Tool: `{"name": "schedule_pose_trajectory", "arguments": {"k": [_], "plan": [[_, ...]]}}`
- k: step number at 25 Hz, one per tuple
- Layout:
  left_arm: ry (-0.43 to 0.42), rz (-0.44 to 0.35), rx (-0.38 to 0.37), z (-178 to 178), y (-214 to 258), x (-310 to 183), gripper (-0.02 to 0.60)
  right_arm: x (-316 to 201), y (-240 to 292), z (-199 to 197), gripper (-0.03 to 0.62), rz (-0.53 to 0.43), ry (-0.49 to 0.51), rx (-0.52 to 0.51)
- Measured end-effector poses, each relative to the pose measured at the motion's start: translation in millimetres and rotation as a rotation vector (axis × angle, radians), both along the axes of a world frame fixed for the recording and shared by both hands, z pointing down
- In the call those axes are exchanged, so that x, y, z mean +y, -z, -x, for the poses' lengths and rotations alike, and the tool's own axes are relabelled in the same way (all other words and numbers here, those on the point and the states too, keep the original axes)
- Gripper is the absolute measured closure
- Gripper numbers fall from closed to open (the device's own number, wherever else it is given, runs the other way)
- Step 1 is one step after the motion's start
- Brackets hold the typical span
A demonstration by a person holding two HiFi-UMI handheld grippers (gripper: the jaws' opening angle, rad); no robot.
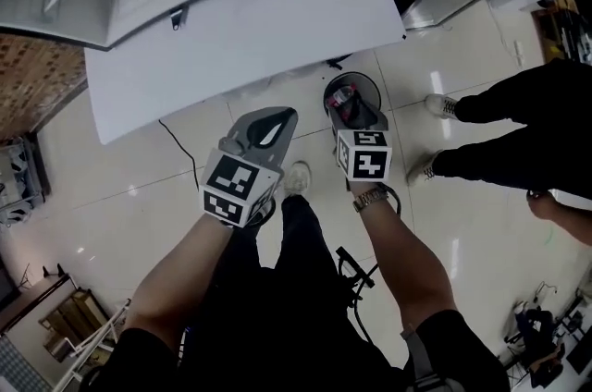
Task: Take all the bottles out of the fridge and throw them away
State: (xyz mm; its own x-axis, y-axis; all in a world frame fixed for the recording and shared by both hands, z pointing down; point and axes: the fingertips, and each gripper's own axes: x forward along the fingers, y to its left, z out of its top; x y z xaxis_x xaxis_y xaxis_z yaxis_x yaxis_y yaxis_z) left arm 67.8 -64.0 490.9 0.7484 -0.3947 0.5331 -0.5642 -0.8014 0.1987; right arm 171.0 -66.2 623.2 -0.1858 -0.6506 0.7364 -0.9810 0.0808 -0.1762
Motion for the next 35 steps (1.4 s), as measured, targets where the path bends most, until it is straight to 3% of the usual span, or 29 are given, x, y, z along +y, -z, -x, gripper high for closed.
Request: {"name": "schedule_pose_trajectory", "arguments": {"k": [7, 18, 26, 35], "plan": [[0.101, -0.092, 0.024, 49, 55, -21, 0.578, -31, 88, 40, 0.341, -0.142, 0.103, 0.028], [0.25, -0.179, 0.058, 132, 105, -49, 0.578, -70, 160, 125, 0.341, -0.261, 0.262, 0.068], [0.302, -0.202, 0.06, 183, 123, -83, 0.578, -129, 203, 194, 0.341, -0.334, 0.359, 0.082], [0.321, -0.215, 0.063, 227, 134, -138, 0.578, -216, 219, 248, 0.318, -0.354, 0.38, 0.088]]}}
